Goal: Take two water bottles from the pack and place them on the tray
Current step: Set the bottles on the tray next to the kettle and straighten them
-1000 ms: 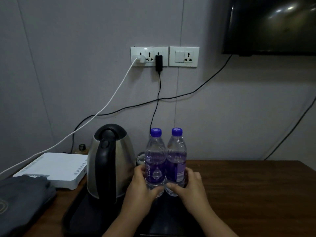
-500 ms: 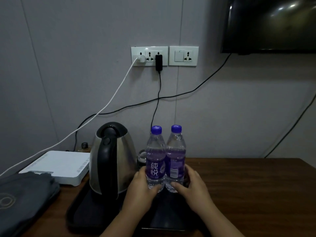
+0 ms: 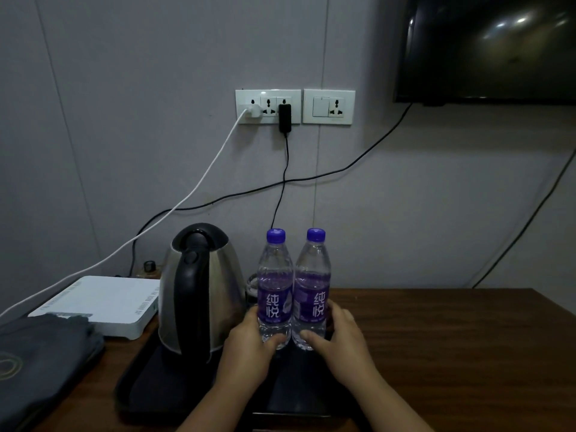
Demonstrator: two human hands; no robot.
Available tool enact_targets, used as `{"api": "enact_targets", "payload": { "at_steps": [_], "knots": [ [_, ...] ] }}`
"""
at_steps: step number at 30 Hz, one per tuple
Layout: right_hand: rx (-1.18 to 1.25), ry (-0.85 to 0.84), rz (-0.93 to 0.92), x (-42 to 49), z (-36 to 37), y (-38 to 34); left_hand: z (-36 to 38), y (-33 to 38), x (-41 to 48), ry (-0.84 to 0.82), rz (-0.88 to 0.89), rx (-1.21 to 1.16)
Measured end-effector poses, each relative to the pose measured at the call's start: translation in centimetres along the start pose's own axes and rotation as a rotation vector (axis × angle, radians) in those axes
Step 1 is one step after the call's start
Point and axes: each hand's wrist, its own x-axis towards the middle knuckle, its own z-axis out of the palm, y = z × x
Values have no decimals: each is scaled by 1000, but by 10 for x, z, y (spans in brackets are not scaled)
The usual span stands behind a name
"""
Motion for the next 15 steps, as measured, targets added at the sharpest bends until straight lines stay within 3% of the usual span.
{"api": "enact_targets", "payload": {
  "at_steps": [15],
  "knots": [
    [-40, 14, 12, -2, -1, -2, 3, -7, 7, 30, -1, 13]
  ]
}}
